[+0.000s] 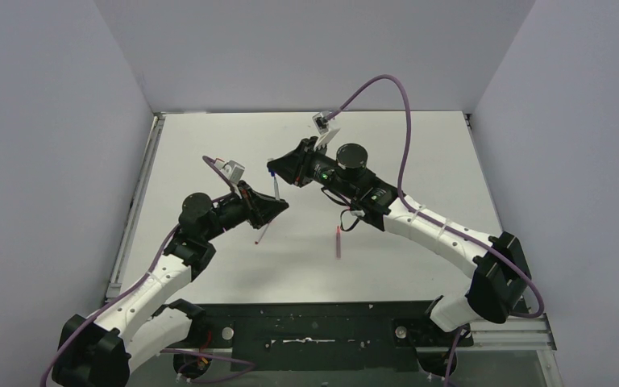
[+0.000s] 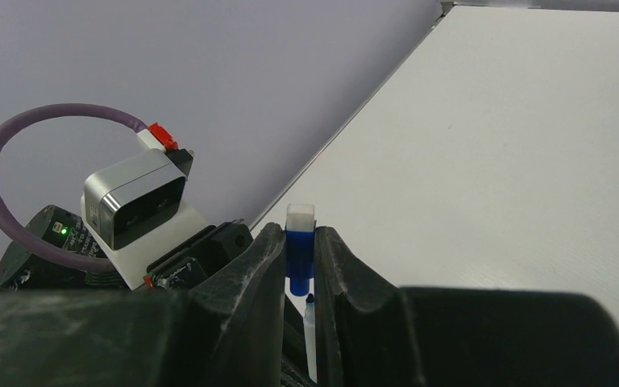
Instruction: Insert the pens into the pen caps
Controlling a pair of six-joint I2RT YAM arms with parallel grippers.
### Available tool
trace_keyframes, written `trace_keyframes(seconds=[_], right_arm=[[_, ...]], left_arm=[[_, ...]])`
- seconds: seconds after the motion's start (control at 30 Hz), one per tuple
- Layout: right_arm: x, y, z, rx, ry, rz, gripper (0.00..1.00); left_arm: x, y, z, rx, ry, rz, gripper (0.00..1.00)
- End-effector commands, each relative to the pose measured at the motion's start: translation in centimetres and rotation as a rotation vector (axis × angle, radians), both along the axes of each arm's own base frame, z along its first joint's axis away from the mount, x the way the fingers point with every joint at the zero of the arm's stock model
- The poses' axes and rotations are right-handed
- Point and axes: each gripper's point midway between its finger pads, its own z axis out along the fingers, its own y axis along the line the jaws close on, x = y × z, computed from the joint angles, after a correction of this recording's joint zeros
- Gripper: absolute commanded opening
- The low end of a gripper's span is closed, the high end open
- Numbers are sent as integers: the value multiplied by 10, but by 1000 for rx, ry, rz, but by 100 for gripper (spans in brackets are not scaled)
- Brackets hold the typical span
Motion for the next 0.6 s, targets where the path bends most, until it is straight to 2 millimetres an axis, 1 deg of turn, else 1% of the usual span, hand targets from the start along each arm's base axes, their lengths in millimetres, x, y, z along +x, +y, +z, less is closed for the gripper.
trace_keyframes(seconds=[0.0,0.33,0.57], right_arm=[[-3,3,36,47,-85,13,0],[-5,1,16,28,-55,12,0],[-6,1,10,17,-46,19,0]], left_arm=[[-1,0,30,-24,-94,-3,0],[-1,1,36,-23,-110,0,0],[0,1,39,-22,-115,3,0]])
